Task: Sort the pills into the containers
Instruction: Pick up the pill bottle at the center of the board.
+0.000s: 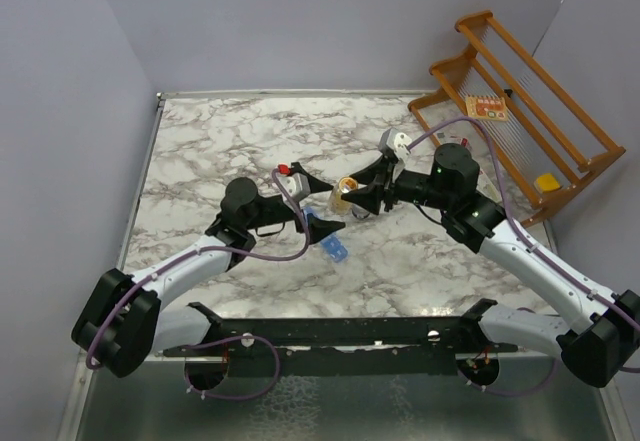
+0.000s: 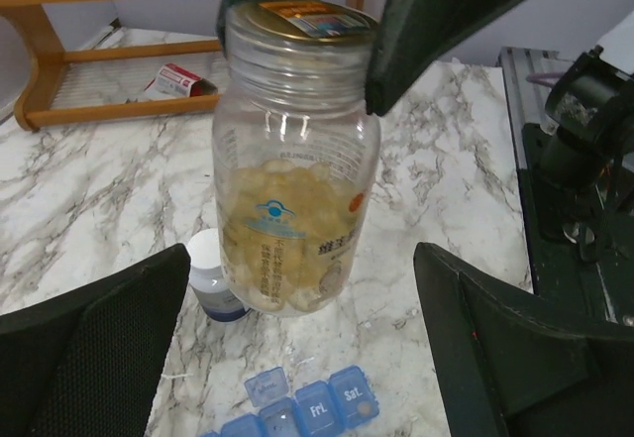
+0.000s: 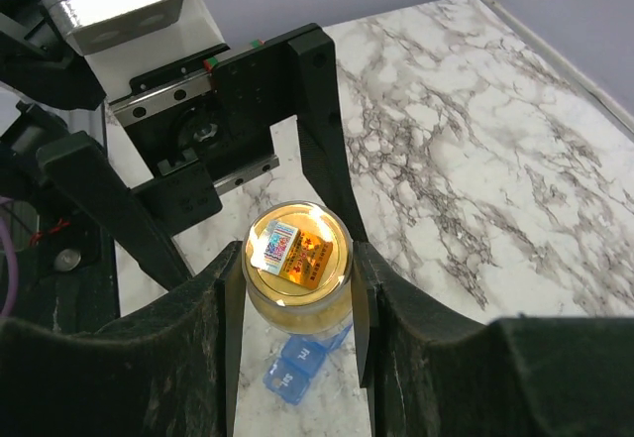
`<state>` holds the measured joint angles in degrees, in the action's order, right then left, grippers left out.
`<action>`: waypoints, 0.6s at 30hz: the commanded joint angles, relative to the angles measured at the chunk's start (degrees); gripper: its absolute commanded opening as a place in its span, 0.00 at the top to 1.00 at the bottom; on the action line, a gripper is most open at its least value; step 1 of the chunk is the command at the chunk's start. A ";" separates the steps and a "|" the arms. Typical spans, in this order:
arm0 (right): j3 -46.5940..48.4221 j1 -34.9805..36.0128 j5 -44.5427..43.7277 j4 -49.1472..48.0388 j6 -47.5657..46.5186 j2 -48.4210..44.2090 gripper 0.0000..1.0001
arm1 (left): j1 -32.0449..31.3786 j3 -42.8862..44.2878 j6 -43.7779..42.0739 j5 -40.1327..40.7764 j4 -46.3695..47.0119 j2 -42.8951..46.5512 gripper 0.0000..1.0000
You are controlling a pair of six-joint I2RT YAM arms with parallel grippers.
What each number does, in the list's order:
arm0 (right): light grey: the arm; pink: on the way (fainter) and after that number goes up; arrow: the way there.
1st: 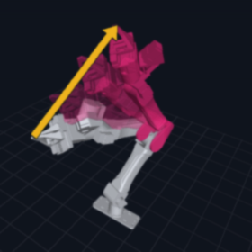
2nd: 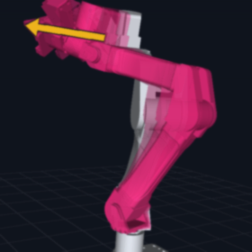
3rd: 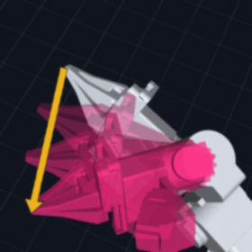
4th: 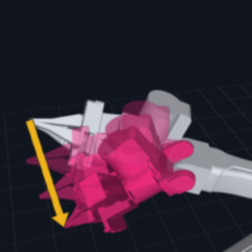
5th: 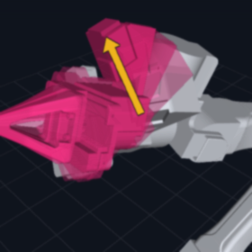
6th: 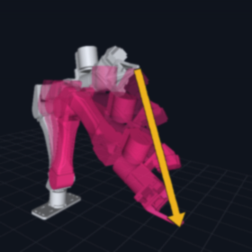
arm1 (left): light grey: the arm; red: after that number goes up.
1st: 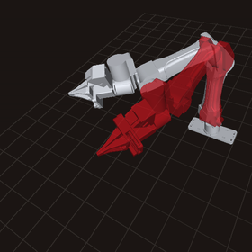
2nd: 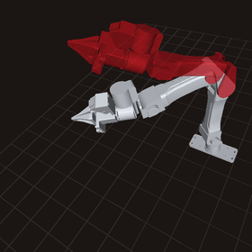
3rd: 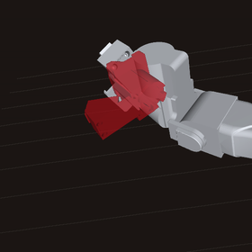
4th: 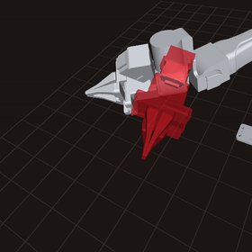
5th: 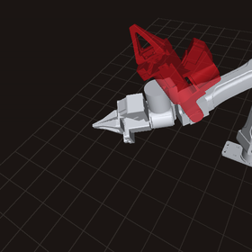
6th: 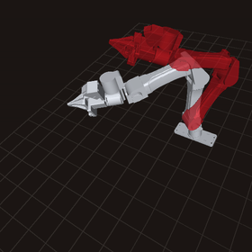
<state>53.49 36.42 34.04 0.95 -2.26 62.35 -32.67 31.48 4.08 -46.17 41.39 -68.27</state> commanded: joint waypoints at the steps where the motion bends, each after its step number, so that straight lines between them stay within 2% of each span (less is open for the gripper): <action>1: 0.62 -0.15 1.26 0.87 0.77 -1.37 0.99 | -2.24 1.13 2.36 7.80 -2.38 1.73 0.01; 10: 0.55 -0.13 3.47 -0.95 2.33 0.14 0.99 | -5.75 1.63 2.57 15.01 -8.53 5.39 0.01; 18: 2.21 -0.13 6.12 1.27 1.78 1.18 0.99 | -5.94 0.80 -3.08 5.94 -8.87 2.62 0.03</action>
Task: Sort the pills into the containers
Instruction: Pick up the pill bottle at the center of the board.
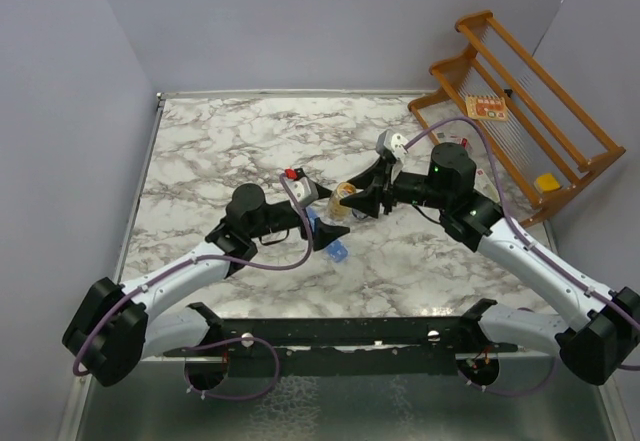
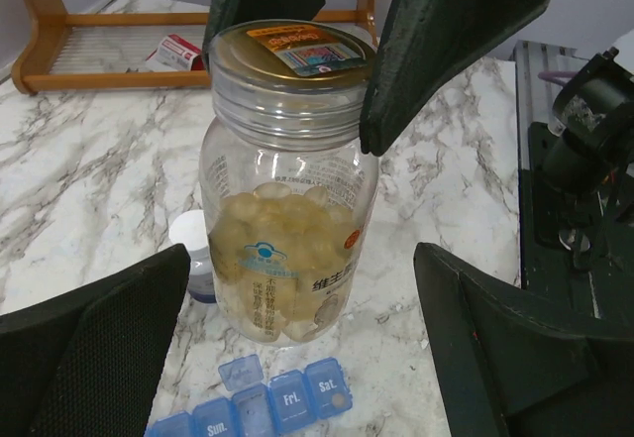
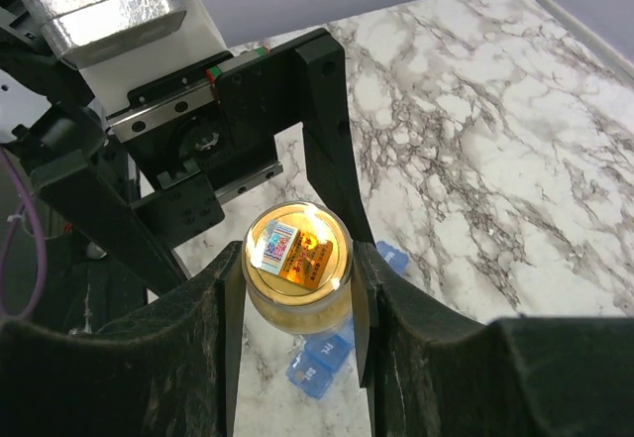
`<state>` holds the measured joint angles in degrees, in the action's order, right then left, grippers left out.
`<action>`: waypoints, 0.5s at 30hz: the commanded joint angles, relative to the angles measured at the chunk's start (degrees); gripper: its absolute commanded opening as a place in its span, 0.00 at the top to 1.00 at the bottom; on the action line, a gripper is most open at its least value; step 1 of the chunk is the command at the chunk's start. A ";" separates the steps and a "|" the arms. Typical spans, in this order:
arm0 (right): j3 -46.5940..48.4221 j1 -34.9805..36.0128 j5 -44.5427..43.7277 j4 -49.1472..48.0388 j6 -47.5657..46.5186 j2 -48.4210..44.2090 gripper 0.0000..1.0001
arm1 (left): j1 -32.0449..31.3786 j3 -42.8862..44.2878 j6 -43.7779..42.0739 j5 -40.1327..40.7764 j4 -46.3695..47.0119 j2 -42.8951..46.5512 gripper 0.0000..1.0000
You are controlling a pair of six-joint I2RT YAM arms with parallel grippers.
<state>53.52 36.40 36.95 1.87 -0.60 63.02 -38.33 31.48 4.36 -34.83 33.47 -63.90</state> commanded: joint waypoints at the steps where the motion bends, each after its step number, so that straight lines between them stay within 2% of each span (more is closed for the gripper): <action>1: 2.55 -0.10 3.65 1.23 -0.12 0.66 0.99 | -0.26 0.92 -3.80 -6.86 -0.95 -2.67 0.04; 7: 2.53 -0.10 5.47 3.22 -0.46 -0.35 0.99 | -0.08 1.64 -9.63 -17.38 -0.97 -5.00 0.01; 15: 2.04 -0.13 7.42 4.61 -0.92 -1.63 0.99 | 1.07 2.39 -8.39 -15.88 1.04 -4.26 0.01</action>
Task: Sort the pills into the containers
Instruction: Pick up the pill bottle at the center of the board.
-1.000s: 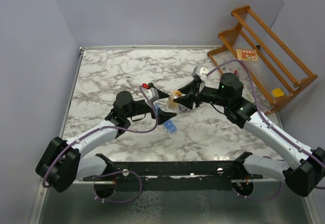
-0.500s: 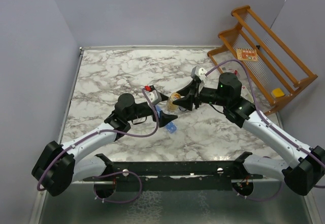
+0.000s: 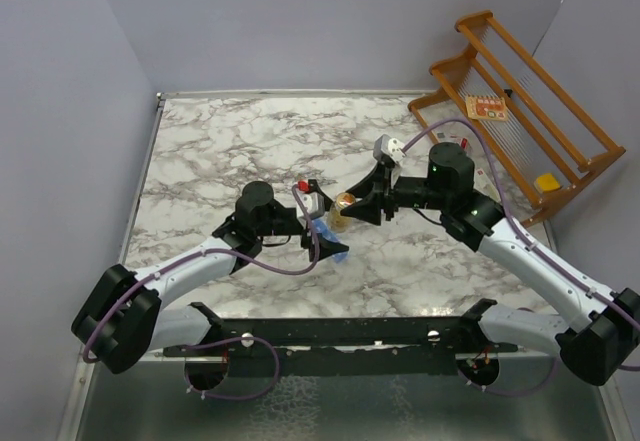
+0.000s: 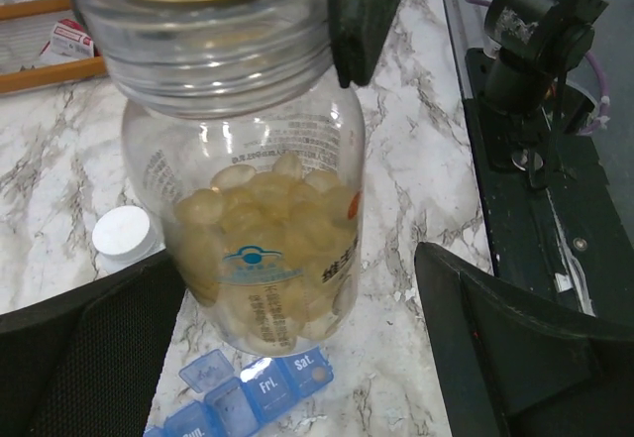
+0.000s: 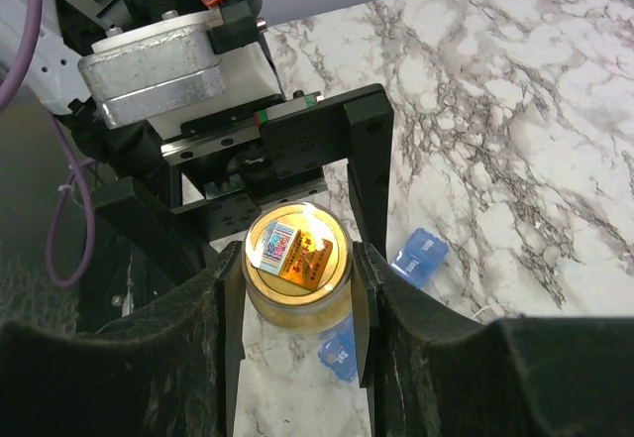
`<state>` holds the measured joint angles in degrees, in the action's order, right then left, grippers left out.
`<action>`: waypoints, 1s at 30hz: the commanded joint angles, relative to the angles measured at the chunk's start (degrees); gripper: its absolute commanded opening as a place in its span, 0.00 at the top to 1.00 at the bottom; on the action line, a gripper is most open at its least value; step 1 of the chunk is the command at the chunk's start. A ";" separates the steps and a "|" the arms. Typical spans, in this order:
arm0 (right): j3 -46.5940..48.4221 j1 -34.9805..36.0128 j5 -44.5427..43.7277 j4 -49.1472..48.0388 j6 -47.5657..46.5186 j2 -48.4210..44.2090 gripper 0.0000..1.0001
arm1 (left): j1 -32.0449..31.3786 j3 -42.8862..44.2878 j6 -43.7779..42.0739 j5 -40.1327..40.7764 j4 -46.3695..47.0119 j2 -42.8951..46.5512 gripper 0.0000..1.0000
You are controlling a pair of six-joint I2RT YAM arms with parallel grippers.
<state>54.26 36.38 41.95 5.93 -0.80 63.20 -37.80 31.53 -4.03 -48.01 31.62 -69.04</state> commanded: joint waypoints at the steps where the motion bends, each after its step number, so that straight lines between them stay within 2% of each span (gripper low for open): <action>1: 1.17 -0.08 2.49 0.49 -0.66 -1.91 0.99 | 0.54 1.39 1.68 -2.58 5.75 1.22 0.01; 4: 0.14 -0.11 2.14 -0.60 -0.43 -3.05 0.99 | 0.49 -1.15 6.19 -0.34 13.47 2.54 0.01; 6: -1.12 -0.15 0.81 -2.25 0.01 -4.08 0.99 | 0.53 -1.30 8.37 0.65 15.30 2.76 0.04; 13: -3.24 -0.08 -1.55 -5.90 1.25 -4.51 0.99 | 0.51 0.89 12.00 -1.96 16.79 0.81 0.13; 30: -2.49 -0.01 -1.26 -9.46 2.48 -3.65 0.99 | 0.45 -0.18 16.86 -4.86 22.66 -3.09 0.14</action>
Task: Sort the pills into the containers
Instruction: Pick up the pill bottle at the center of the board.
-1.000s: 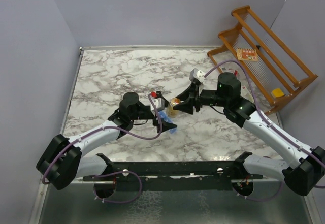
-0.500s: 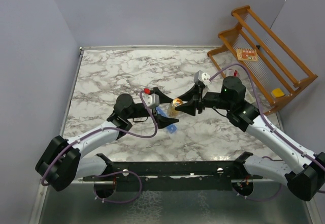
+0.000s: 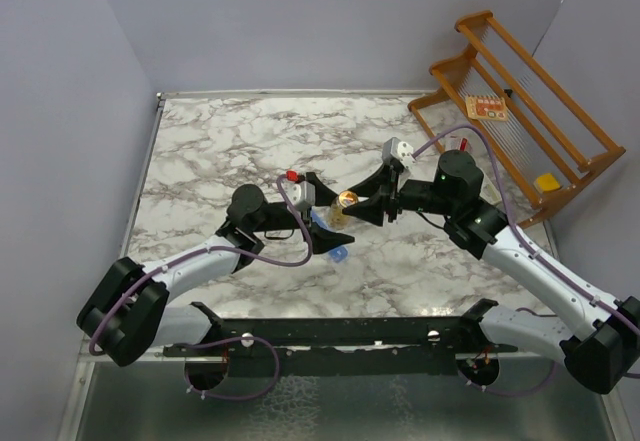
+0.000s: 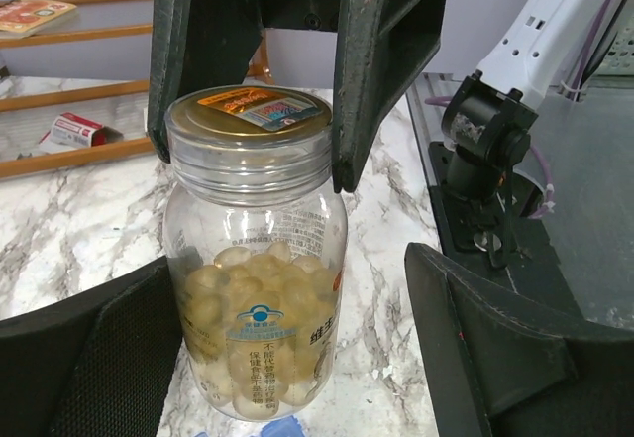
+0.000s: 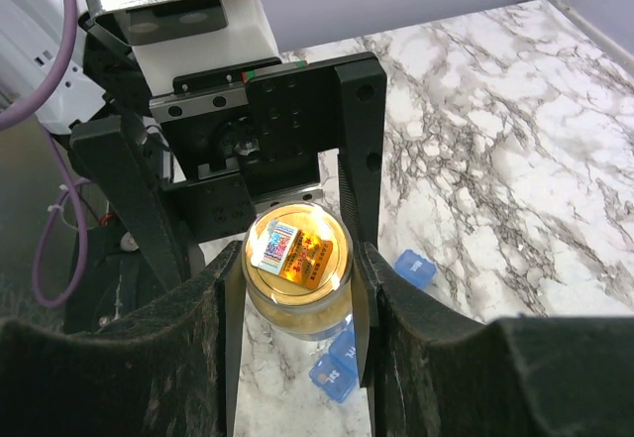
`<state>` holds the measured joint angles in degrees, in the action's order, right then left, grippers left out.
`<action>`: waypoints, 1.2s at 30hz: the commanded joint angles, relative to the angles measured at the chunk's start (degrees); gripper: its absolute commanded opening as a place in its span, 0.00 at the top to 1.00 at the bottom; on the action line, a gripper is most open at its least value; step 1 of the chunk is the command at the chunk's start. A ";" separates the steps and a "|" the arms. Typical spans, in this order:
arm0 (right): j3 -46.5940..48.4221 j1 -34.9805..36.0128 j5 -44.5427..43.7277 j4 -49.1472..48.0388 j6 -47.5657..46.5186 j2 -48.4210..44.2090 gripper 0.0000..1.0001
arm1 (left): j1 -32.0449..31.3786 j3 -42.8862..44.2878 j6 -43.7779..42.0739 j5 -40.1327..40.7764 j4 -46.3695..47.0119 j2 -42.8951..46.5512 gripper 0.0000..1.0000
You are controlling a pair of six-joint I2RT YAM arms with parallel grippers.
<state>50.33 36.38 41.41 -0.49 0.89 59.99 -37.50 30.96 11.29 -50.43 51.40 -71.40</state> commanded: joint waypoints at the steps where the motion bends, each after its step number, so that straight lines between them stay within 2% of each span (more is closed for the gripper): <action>1: 1.55 -0.05 -0.71 -3.09 0.79 -0.46 0.99 | 0.09 0.41 1.54 -2.39 2.98 -0.71 0.16; 5: 2.20 -0.08 -0.10 -2.19 0.87 0.03 0.99 | 0.14 0.31 1.37 -2.26 3.28 -0.77 0.28; 12: 1.90 -0.04 0.24 -2.01 1.23 -0.19 0.99 | 0.14 0.35 1.45 -2.12 3.69 -1.09 0.32; 14: 1.91 -0.04 0.22 -1.97 1.28 -0.41 0.99 | 0.14 0.40 1.53 -2.21 3.91 -1.24 0.39; 18: 1.97 0.01 0.17 -1.71 1.08 -0.48 0.99 | 0.14 0.39 1.79 -2.42 4.25 -1.62 0.69; 22: 1.83 0.01 -0.01 -1.80 0.97 -0.47 0.99 | 0.12 0.34 1.81 -3.33 4.53 -1.73 0.90; 26: 1.63 0.00 -0.14 -2.11 0.96 -0.49 0.99 | 0.12 0.26 1.38 -3.41 4.59 -1.69 0.99; 30: 1.17 0.01 -1.13 -2.32 0.83 -0.60 0.99 | 0.14 -0.63 0.30 -0.86 4.59 -0.81 1.00; 34: -0.09 -0.02 -3.56 -3.58 1.29 -1.12 0.76 | 0.14 -1.07 -0.43 0.32 4.59 -0.31 1.00; 35: -0.66 -0.01 -3.83 -4.43 1.57 -1.63 0.61 | 0.14 -1.10 -0.40 0.73 4.51 -0.51 1.00; 36: -1.02 0.00 -4.10 -5.29 1.93 -2.06 0.42 | 0.14 -1.12 -0.35 1.24 4.44 -0.70 1.00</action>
<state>50.43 36.42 41.34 -0.56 2.37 59.99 -37.34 30.52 11.84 -50.59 54.13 -72.93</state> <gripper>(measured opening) 0.405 0.545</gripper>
